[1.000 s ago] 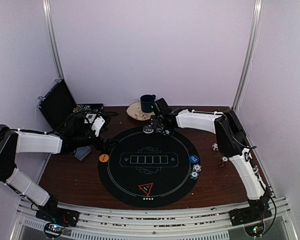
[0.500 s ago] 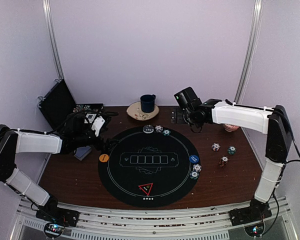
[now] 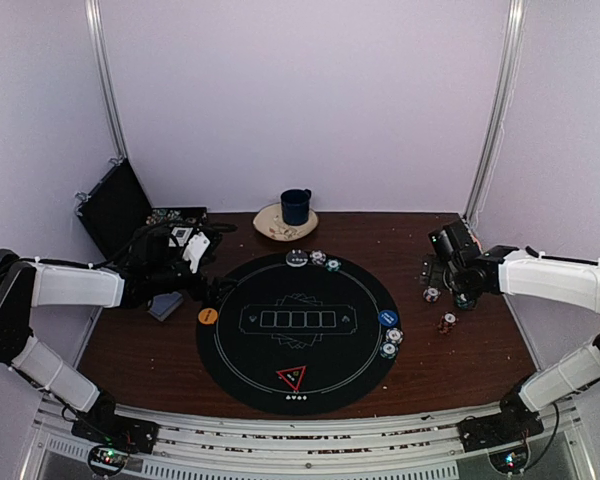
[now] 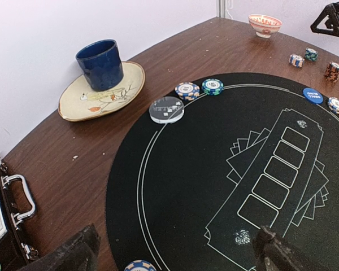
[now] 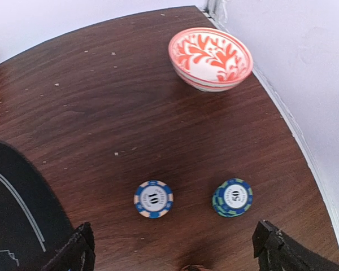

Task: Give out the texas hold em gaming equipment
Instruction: Pick up the poker chip from the pile of poker chips.

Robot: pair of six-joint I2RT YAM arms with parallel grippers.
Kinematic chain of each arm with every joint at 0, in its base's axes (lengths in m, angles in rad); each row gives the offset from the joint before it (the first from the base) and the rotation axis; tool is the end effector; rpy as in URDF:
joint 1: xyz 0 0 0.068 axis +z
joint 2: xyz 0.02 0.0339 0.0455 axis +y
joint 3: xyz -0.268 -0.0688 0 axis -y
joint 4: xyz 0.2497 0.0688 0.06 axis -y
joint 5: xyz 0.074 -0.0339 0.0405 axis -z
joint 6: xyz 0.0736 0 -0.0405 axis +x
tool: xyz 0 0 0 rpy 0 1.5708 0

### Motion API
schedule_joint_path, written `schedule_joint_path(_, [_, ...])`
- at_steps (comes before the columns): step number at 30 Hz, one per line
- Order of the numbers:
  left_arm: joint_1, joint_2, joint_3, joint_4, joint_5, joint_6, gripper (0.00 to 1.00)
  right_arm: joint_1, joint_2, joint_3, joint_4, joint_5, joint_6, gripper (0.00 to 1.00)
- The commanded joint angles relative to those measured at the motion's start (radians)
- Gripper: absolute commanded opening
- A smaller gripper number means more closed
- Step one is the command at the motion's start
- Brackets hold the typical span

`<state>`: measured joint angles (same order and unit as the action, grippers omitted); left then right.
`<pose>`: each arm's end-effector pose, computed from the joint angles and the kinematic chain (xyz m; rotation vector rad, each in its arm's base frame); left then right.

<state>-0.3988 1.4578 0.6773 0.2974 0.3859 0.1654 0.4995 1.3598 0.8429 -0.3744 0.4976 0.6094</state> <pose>0.2983 -0.1557 0.1807 0.8010 1.8962 -0.5406 0.2782 0.1118 0.1964 0.3347 2.3002 -0.0693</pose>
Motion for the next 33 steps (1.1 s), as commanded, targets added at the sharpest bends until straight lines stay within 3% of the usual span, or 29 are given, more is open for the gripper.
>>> schedule_joint_path(1, [0.005, -0.007, 0.018, 0.037, 0.006, 0.003, 0.98, -0.068, -0.033, -0.062, 0.065, 0.007, 0.021, 0.98])
schedule_joint_path(22, [0.005, 0.025, 0.028, 0.032, 0.031, 0.000, 0.98, -0.222, -0.002, -0.239, 0.242, 0.020, 0.148, 0.88])
schedule_joint_path(33, [0.005, 0.034, 0.034, 0.030, 0.038, -0.004, 0.98, -0.258, 0.101, -0.202, 0.267, -0.029, 0.142, 0.86])
